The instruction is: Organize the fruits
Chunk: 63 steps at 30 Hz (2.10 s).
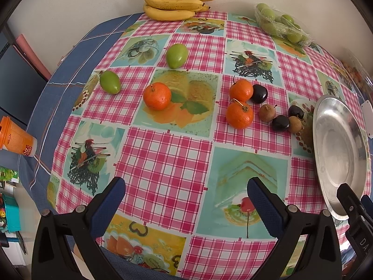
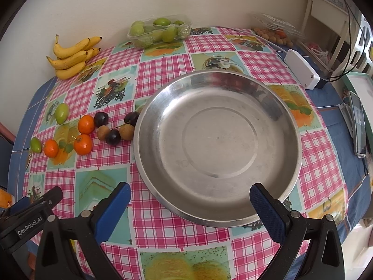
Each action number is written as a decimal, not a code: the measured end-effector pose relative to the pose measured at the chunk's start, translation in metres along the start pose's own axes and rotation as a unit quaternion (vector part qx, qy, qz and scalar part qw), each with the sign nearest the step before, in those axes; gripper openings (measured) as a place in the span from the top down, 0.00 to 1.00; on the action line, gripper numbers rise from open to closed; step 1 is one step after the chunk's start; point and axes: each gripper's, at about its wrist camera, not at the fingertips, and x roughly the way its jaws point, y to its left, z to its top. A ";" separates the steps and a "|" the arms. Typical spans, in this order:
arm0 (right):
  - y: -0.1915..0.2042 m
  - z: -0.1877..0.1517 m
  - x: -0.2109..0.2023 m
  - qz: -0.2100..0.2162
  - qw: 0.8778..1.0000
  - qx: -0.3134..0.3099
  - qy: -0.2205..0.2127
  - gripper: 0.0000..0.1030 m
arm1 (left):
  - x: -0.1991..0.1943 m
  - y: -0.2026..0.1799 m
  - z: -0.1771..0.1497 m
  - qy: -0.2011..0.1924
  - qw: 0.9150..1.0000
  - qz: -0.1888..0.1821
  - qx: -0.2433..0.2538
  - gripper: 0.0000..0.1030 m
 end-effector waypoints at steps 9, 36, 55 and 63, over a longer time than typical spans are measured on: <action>0.000 0.000 0.000 0.000 1.000 0.000 0.000 0.00 | 0.000 0.000 0.000 0.000 1.000 0.000 0.000 0.00; 0.000 0.000 0.000 -0.001 1.000 -0.001 0.001 0.00 | 0.000 0.000 0.001 0.000 1.000 -0.001 0.001 0.00; 0.000 0.000 0.000 0.000 1.000 -0.002 0.002 0.00 | -0.003 -0.001 0.007 -0.005 1.000 -0.004 0.001 0.00; 0.014 0.006 -0.004 0.023 0.999 -0.019 -0.016 0.00 | -0.009 0.011 0.018 -0.033 0.999 -0.014 -0.007 0.00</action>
